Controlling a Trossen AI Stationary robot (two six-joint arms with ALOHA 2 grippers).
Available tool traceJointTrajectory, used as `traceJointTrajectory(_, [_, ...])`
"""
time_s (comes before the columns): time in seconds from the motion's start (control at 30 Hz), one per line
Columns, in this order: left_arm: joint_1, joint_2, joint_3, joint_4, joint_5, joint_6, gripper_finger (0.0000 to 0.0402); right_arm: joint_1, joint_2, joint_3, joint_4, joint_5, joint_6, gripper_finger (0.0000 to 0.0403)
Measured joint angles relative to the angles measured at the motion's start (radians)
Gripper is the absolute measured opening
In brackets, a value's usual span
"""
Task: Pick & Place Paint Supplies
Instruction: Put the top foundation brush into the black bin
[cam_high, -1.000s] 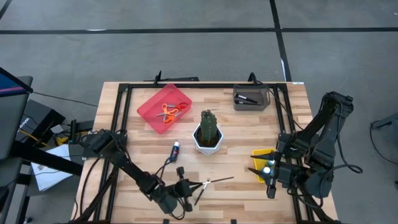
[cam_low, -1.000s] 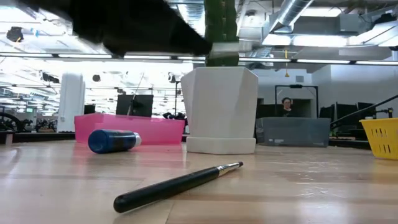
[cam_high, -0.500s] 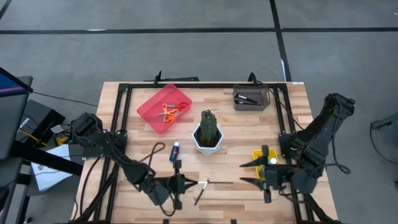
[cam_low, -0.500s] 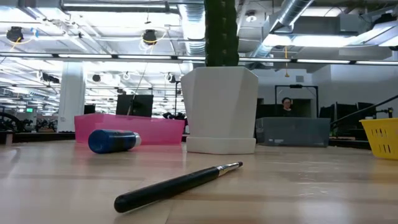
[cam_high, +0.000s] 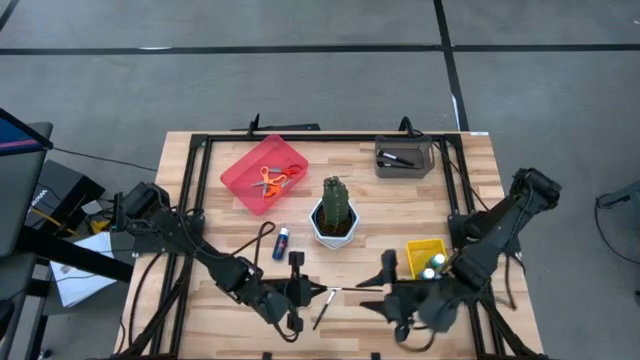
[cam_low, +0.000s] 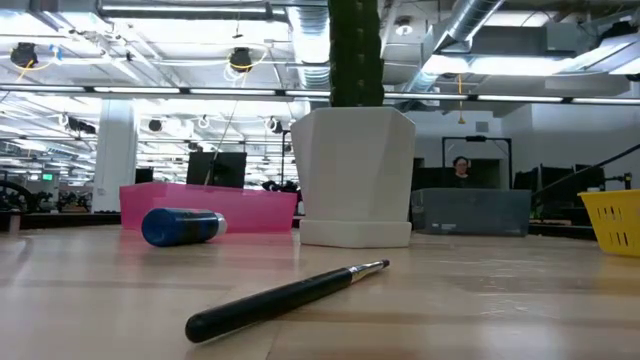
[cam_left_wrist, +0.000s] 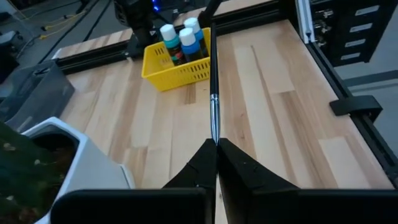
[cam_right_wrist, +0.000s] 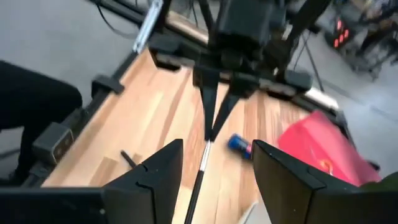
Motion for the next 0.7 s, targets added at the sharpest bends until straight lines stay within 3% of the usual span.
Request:
traceJointTrajectory(0.37, [-0.012,0.0,0.0,0.005,-0.013,0.002,0.0,-0.048,0.313,0.371,-0.367,0.002,0.094,0.0186])
traceJointTrajectory(0.7, [-0.012,0.0,0.0,0.005,-0.059,0.002,0.0,-0.098,0.426,0.5,-0.544,-0.029,0.211,0.0186])
